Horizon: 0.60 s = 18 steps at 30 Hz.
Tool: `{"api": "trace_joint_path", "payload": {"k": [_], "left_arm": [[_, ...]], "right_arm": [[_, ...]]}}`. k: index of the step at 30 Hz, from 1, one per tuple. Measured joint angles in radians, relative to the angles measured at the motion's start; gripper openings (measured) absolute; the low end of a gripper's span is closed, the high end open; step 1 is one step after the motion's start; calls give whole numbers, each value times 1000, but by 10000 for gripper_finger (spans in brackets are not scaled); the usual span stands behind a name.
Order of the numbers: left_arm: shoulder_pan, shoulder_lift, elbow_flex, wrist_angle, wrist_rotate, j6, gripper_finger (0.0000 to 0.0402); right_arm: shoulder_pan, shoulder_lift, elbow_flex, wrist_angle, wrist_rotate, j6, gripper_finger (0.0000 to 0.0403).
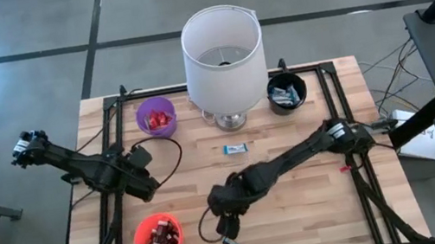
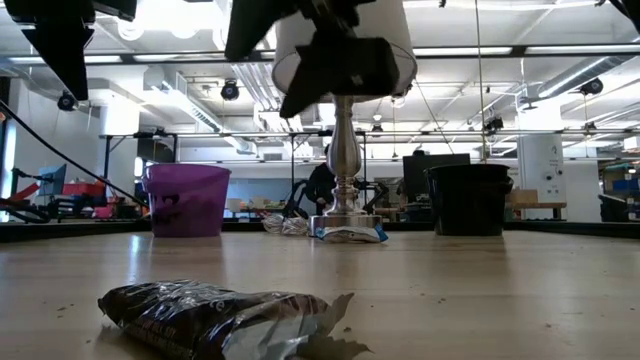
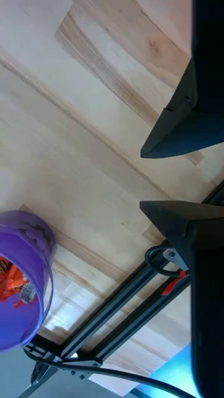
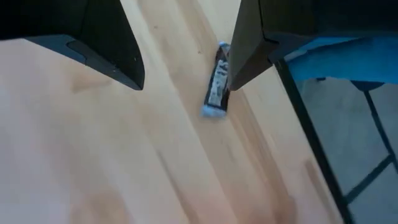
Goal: Sort candy
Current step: Put the black chocolate into the orange bucket
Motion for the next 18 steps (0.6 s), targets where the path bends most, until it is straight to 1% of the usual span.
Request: {"api": "trace_joint_path", "payload": {"k": [7, 15, 18], "left_arm": [[0, -1, 0, 0, -1, 4, 103], [0, 0, 0, 3, -1, 4, 103], [0, 0, 0, 15, -1, 4, 103]], "right_arm": [[42, 63, 0, 10, -2, 121, 220], [78, 91, -2, 26, -2, 152, 219], [87, 120, -4, 83, -32, 140, 219]]}}
